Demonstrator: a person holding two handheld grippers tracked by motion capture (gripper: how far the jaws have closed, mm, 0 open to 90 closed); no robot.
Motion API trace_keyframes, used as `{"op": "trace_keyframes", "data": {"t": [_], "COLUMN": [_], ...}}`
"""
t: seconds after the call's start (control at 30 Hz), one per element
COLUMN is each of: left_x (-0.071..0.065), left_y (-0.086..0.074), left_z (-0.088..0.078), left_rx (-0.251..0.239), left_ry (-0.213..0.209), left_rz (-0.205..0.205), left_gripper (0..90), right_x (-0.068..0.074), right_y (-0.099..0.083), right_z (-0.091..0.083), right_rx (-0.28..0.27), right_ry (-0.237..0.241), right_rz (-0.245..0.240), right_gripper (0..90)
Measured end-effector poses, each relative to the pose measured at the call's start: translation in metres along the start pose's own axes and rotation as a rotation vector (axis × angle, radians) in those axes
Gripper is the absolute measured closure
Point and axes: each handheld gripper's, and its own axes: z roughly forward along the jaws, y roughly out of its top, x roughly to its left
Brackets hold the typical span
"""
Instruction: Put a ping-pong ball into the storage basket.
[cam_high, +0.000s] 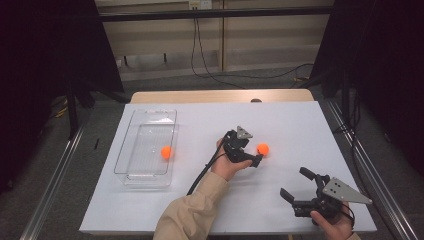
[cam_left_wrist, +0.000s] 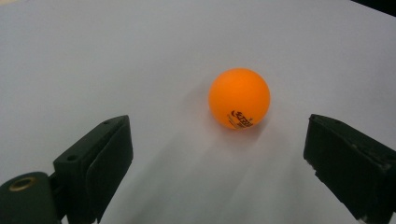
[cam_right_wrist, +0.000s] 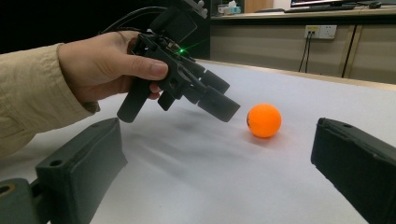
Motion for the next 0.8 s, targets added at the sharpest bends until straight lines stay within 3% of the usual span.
{"op": "trace_keyframes", "data": {"t": [0.8], "left_x": [-0.0016], "left_y": [0.0052], "left_z": [0.0096], "left_rx": [-0.011], "left_ry": [-0.005], "left_rz": [-0.010], "left_gripper": [8.2], "right_x": [0.0000], "right_y": [0.0000], "right_z": [0.0000], "right_rx": [0.000], "right_ry": [0.002], "right_rz": [0.000], "right_gripper": [1.8]}}
